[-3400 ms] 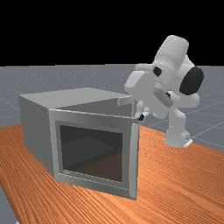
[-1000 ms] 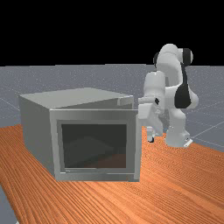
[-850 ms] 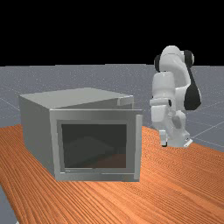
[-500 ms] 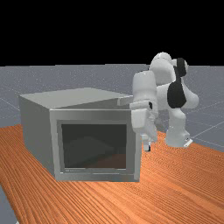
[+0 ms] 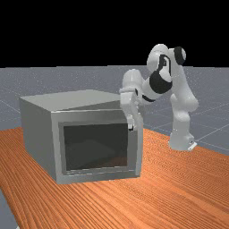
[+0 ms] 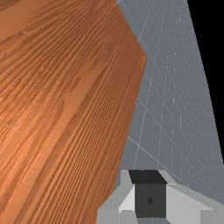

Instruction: Close the microwave

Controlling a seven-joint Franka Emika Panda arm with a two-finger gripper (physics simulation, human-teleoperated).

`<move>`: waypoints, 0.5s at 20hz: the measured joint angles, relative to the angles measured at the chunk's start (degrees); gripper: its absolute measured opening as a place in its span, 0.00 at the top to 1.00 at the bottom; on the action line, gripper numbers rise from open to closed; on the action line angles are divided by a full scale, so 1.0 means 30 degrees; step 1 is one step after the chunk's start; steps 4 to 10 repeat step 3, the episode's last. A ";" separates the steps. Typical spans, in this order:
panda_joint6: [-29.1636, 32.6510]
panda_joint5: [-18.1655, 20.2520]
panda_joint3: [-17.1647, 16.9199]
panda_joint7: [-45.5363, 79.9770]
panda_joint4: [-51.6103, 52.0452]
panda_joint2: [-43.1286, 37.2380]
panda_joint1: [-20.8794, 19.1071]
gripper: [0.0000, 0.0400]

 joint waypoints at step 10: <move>-0.2364 0.5965 -0.1857 -0.5340 -0.3007 -0.4270 -0.2741 1.00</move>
